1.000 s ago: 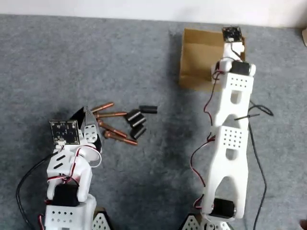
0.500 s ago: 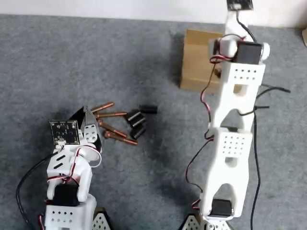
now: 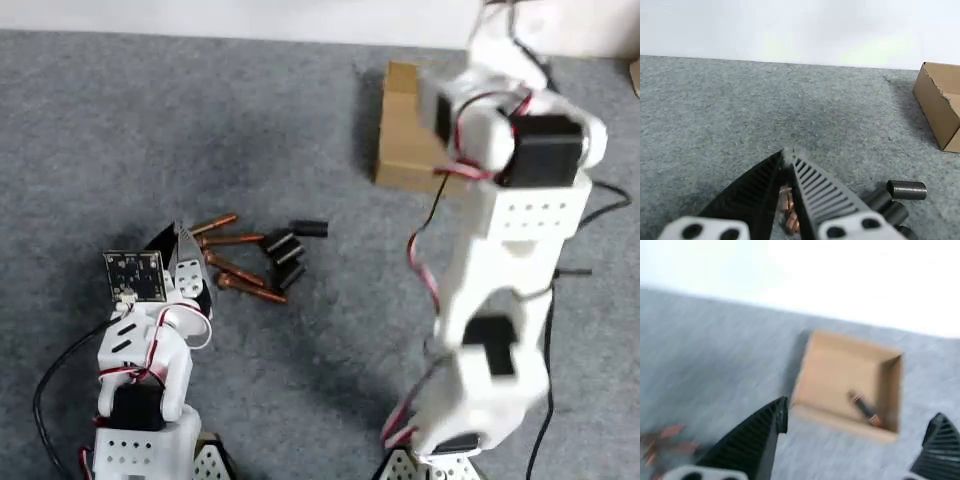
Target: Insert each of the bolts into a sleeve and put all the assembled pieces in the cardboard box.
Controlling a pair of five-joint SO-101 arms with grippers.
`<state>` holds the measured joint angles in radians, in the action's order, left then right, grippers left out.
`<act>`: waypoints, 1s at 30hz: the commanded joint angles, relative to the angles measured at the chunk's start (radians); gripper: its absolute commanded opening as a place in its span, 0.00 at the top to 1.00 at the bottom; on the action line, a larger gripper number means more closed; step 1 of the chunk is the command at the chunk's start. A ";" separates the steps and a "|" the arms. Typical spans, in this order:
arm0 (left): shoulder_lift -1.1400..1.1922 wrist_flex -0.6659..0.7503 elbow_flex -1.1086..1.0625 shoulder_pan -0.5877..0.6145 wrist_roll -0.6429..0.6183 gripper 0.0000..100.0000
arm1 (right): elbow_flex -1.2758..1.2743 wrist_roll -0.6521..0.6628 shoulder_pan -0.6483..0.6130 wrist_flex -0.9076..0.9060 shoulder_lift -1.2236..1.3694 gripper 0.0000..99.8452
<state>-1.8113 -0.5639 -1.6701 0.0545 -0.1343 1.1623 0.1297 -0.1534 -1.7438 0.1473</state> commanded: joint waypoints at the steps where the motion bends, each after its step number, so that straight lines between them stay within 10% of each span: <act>1: -0.013 0.015 0.007 0.007 0.006 0.99 | -0.618 -0.002 -0.188 -0.015 -0.401 0.61; 13: -0.013 0.015 0.010 0.010 0.006 0.99 | -2.011 0.422 -0.367 0.565 -1.001 0.61; 30: -0.013 0.015 0.027 0.038 0.006 0.99 | -1.575 0.531 -0.461 0.657 -0.374 0.61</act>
<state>-1.8113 -0.5639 -1.6701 0.0545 -0.1343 -0.5823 0.6007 -0.5999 -1.1055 -0.3744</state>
